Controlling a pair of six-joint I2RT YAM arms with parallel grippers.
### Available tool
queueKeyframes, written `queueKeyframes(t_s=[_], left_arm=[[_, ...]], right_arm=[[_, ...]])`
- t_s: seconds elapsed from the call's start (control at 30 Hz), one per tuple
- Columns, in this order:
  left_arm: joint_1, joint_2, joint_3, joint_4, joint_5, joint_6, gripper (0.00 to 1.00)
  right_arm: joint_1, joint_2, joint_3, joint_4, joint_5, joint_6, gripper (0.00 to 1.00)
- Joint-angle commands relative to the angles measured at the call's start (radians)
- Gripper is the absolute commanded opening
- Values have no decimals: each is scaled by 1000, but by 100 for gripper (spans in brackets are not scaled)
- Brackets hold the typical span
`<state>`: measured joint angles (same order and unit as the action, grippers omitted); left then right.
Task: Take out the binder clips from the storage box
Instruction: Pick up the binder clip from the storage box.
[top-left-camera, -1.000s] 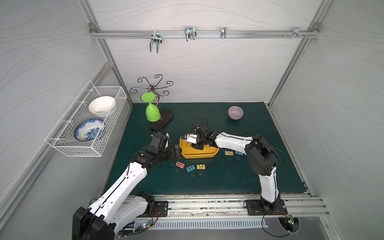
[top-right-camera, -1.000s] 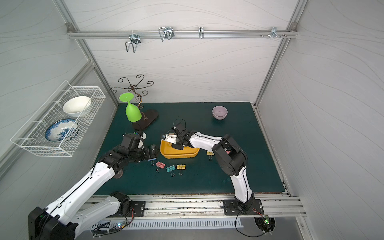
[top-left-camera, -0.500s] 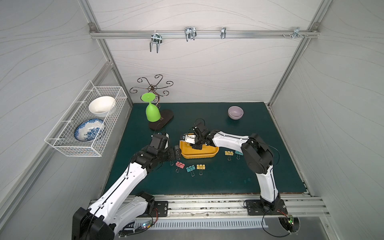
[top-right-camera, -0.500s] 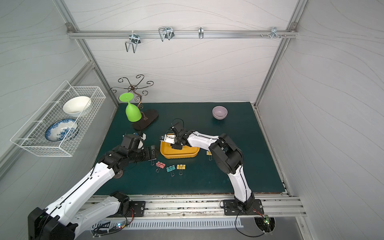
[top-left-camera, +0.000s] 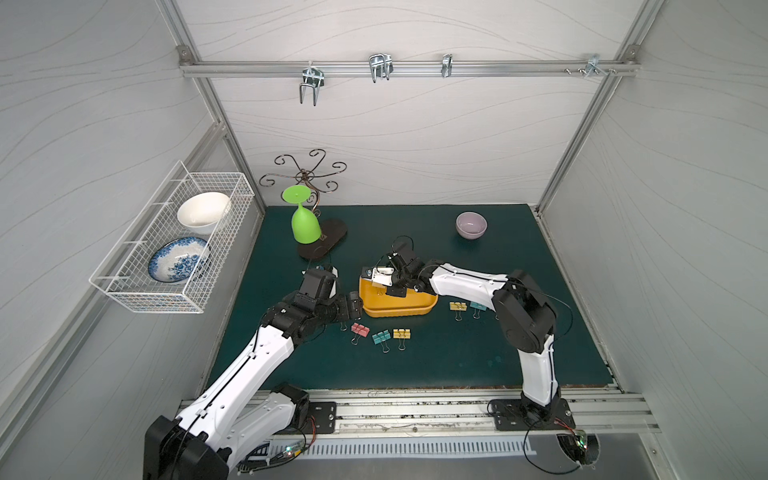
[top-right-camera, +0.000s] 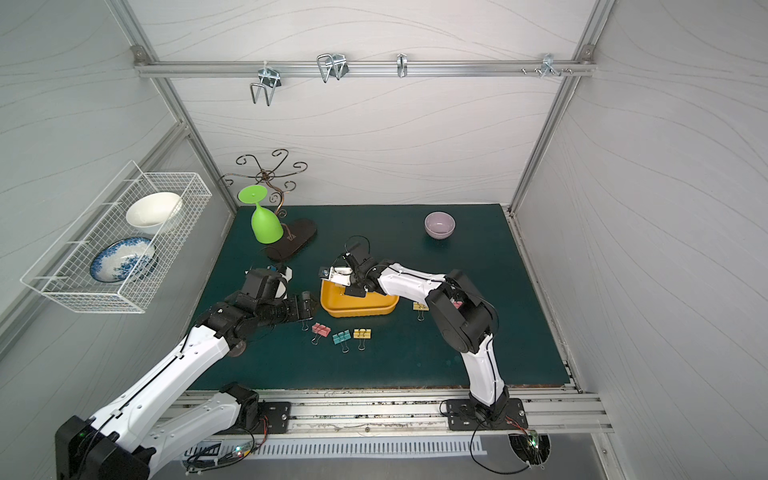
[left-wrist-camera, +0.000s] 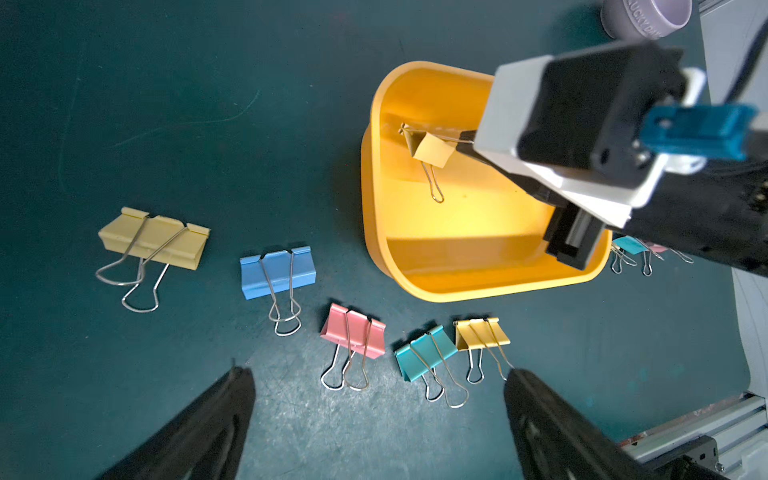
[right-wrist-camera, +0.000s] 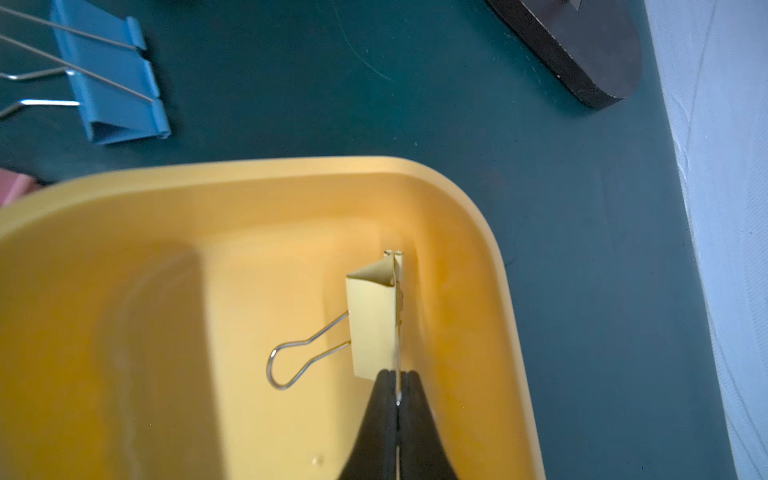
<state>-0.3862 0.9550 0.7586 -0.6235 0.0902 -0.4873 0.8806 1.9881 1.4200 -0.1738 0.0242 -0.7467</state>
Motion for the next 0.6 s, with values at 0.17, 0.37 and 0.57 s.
queueKeyframes(t_s=[0.17, 0.37, 0.57], left_arm=[[4, -40, 4, 13, 46, -17, 98], [4, -61, 5, 37, 82, -32, 98], [3, -35, -4, 102, 199, -91, 98]], right_arm=[[35, -261, -132, 0, 118, 82, 0], [46, -556, -301, -36, 163, 149, 1], [123, -795, -432, -164, 209, 181, 3]])
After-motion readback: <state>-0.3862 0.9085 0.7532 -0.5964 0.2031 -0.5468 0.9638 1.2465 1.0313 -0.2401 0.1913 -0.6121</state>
